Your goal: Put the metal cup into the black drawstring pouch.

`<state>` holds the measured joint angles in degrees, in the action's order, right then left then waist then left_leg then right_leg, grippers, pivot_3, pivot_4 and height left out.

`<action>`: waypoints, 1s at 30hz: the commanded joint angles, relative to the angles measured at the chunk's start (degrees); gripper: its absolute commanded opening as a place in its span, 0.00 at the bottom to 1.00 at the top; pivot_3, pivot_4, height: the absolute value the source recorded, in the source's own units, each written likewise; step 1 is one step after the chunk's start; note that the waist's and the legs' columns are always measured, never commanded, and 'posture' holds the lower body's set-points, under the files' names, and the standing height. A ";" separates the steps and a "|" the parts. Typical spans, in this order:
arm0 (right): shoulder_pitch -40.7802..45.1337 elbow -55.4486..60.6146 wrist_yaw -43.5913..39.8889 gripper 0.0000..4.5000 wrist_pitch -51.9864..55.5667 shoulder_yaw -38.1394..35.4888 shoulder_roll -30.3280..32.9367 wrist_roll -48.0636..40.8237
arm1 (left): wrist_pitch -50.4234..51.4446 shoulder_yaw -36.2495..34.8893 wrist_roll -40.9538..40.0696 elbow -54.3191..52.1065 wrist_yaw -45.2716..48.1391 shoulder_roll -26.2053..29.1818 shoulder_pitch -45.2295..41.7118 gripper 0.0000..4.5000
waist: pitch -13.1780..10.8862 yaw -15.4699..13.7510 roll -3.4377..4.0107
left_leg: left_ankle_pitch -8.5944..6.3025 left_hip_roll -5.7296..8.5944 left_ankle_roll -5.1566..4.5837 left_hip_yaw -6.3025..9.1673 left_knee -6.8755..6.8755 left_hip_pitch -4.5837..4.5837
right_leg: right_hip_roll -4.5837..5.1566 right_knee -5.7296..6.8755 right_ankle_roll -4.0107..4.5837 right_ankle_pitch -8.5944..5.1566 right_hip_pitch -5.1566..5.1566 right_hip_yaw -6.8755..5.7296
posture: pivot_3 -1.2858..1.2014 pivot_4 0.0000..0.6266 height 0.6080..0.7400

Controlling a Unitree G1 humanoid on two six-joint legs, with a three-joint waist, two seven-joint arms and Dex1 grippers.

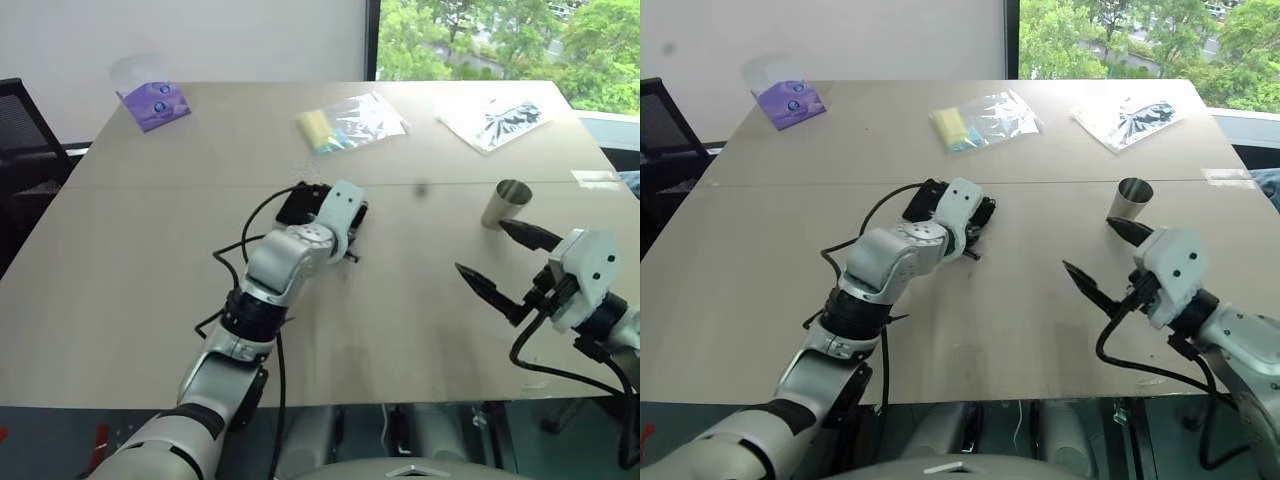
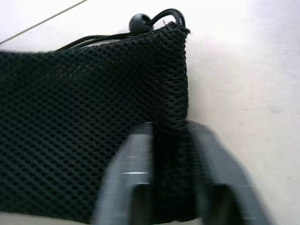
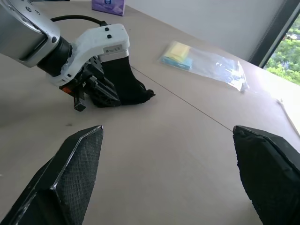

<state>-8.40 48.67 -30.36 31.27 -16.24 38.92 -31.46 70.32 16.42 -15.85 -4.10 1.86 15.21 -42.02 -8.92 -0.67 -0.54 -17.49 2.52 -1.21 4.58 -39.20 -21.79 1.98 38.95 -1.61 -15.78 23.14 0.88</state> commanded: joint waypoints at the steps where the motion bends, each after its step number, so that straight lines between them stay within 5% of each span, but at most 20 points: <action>1: 0.82 1.67 0.05 1.00 -1.12 0.47 -0.17 -0.10 | -0.91 -0.47 0.84 -4.43 4.37 4.18 0.86 0.00 | 0.00 0.19 0.00 | 0.00 -0.01 0.00 0.00 0.00 0.00 | 0.00 0.00 0.00 0.00 0.00 0.00 | 0.52 0.24 1.00; 6: 0.51 1.73 -2.04 1.00 -2.81 2.63 0.67 1.10 | -5.22 -0.03 0.22 -12.90 16.61 20.07 6.21 0.00 | -0.01 0.71 0.02 | 0.00 -0.04 0.00 -0.02 0.04 -0.02 | -0.02 0.00 0.00 0.00 0.08 0.02 | 0.52 0.24 1.00; 12: 1.31 -0.14 -3.50 1.00 -4.63 4.42 0.07 2.23 | -14.83 -2.26 0.90 -17.66 26.69 31.77 13.19 0.00 | -0.01 -0.01 0.01 | 0.00 -0.02 0.00 -0.01 0.01 -0.06 | 0.03 -0.04 0.00 0.00 0.09 0.00 | 0.52 0.24 1.00; 23: 1.25 -1.00 -5.11 1.00 -7.46 7.88 -0.08 4.59 | -31.34 -4.33 5.66 -17.39 36.12 37.96 21.98 0.00 | -0.01 -0.08 0.02 | -0.01 -0.04 -0.01 0.00 0.04 -0.08 | 0.03 -0.04 0.01 0.00 0.10 -0.02 | 0.52 0.24 1.00; 26: 0.36 -0.56 -5.49 1.00 -7.63 7.54 0.05 4.29 | -26.62 -7.46 3.51 -20.07 35.29 35.68 22.52 0.19 | -0.02 -0.07 0.00 | -0.02 -0.04 -0.04 0.00 0.03 -0.11 | 0.03 -0.03 0.01 0.00 0.10 -0.03 | 0.52 0.24 1.00; 30: -0.85 0.04 -5.82 1.00 -7.70 6.85 0.23 3.95 | -25.53 -7.37 7.72 -27.03 31.69 35.30 26.60 0.57 | -0.02 0.05 0.00 | -0.04 -0.04 -0.07 0.00 0.02 -0.12 | 0.02 -0.04 0.01 0.00 0.10 -0.03 | 0.52 0.24 1.00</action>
<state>-8.91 46.34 -35.94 24.65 -7.89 38.94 -27.12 44.87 9.69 -9.98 -27.01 35.31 50.17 -16.15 -8.94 -0.62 -0.54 -17.53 2.48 -1.29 4.57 -39.18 -21.90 2.00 38.91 -1.60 -15.78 23.24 0.86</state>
